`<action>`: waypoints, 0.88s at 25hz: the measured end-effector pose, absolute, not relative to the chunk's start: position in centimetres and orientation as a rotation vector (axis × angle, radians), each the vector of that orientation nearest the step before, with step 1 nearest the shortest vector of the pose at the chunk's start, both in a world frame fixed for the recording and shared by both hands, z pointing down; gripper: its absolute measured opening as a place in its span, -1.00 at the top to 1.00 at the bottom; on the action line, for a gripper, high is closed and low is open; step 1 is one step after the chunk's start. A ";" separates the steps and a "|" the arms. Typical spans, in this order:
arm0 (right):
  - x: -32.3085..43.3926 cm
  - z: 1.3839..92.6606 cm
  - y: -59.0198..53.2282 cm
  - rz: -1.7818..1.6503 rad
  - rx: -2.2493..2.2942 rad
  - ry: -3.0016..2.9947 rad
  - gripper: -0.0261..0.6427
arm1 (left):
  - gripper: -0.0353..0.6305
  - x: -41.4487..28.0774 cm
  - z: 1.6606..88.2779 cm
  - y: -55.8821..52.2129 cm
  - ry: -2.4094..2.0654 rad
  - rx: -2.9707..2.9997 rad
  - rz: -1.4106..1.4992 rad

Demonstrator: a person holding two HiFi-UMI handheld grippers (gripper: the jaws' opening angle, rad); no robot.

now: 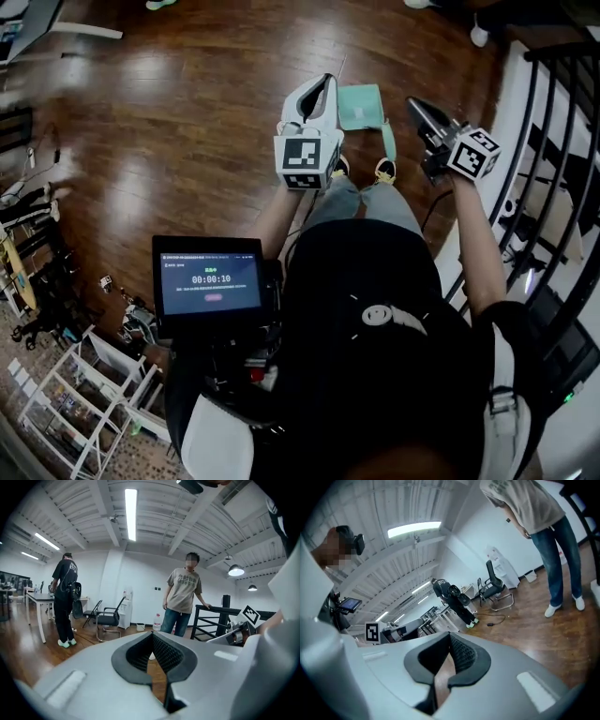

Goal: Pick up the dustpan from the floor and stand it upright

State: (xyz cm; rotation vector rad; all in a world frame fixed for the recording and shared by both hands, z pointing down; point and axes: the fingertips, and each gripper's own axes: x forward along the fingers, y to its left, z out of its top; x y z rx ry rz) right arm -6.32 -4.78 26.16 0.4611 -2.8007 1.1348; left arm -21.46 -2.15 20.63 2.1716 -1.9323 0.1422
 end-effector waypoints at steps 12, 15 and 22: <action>-12.0 24.2 -7.4 0.624 0.349 -2.960 0.91 | 0.83 -22.5 18.4 -6.9 -1.982 2.263 0.174; -11.9 22.0 -8.3 0.516 0.355 -2.976 0.91 | 0.83 -20.5 17.6 -8.2 -1.948 2.302 0.180; -10.9 20.1 -9.4 0.433 0.379 -3.002 0.91 | 0.83 -16.7 16.3 -9.5 -1.888 2.412 0.181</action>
